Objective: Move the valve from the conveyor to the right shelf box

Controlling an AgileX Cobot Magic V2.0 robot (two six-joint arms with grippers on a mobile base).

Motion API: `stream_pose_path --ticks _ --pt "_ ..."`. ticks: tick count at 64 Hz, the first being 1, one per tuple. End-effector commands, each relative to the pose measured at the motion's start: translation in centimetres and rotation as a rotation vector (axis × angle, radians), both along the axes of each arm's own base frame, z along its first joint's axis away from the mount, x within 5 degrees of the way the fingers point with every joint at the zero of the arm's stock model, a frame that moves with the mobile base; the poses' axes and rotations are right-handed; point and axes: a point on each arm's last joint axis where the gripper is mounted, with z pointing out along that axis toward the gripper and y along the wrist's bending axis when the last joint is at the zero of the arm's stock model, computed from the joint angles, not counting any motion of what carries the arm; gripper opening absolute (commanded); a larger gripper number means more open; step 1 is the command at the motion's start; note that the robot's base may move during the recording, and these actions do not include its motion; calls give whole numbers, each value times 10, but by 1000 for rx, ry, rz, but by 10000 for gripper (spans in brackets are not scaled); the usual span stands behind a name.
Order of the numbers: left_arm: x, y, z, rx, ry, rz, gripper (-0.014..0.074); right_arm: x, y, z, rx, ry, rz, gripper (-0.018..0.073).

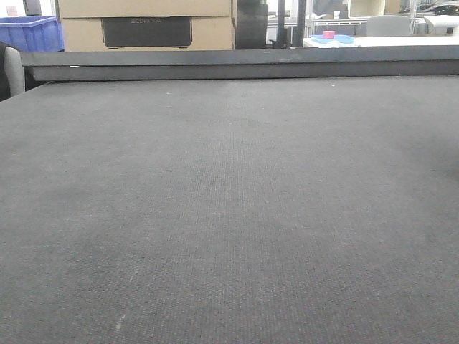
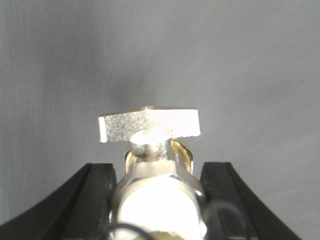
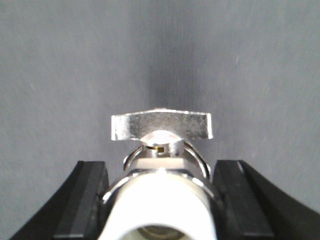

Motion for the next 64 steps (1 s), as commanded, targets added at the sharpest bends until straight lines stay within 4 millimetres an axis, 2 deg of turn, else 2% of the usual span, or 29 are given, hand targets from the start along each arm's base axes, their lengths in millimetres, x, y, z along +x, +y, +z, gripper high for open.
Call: stream_pose_path --ticks 1,10,22,36,47,55,64 --pt "-14 -12 30 -46 -200 -31 -111 -11 0 12 -21 -136 -9 -162" --pt "-39 -15 53 -156 -415 49 -111 -29 2 13 -49 -242 -1 -162" --pt "-75 -11 61 -202 -600 60 -111 -57 4 13 -78 -432 -16 -162" --pt "-118 -5 58 -228 -762 52 -111 -92 8 4 -95 -578 -31 -162" --pt "-149 -1 46 -238 -845 47 -111 -116 11 -2 -104 -655 -36 -162" --pt "-162 1 44 -235 -877 44 -111 -129 12 -3 -109 -699 -37 -162" --pt "-165 2 44 -215 -878 39 -111 -135 13 -1 -112 -724 -38 -162"
